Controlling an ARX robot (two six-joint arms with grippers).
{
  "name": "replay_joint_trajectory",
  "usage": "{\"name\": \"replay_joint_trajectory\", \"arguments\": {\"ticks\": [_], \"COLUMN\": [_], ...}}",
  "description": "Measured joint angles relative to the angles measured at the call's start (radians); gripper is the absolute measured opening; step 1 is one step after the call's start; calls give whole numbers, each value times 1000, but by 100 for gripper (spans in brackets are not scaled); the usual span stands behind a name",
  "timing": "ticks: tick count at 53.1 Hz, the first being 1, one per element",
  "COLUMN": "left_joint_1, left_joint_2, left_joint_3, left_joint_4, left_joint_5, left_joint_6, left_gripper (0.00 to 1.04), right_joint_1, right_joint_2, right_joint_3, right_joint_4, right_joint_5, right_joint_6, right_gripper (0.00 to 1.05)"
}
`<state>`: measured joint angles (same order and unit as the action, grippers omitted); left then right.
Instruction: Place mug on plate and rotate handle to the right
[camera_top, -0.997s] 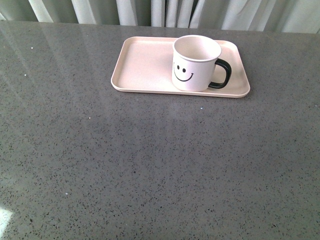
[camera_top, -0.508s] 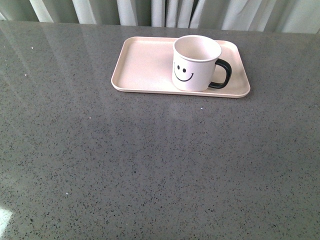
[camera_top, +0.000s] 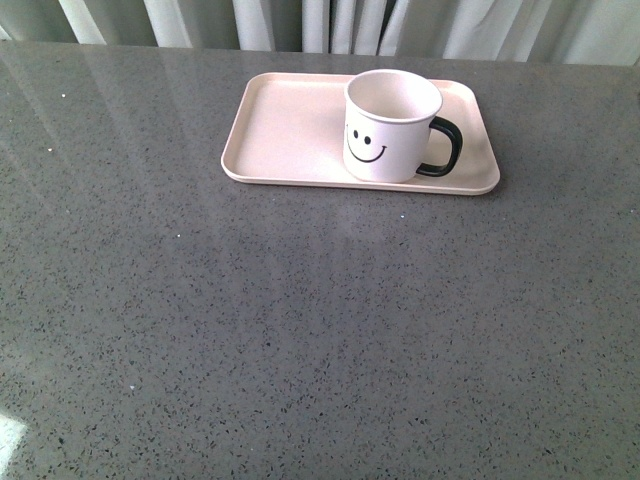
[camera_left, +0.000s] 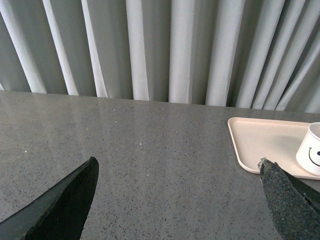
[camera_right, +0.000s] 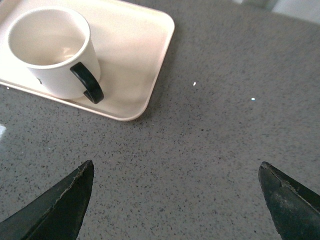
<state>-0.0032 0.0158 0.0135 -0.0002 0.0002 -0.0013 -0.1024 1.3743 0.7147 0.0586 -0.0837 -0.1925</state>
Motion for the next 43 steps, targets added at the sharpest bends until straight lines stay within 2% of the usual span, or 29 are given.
{"name": "replay_joint_trajectory", "arguments": {"ticks": [27,43], "left_joint_1": [0,0], "left_joint_2": [0,0], "left_joint_3": [0,0], "left_joint_4": [0,0], "left_joint_5": [0,0], "left_joint_6": [0,0], "left_gripper": [96,96], "right_joint_1": [148,189], "right_joint_2": [592,729], "right_joint_3": [742,905], "right_joint_4": [-390,-475], "right_joint_5": [21,36], "right_joint_6": [218,274], "right_gripper": [96,96]}}
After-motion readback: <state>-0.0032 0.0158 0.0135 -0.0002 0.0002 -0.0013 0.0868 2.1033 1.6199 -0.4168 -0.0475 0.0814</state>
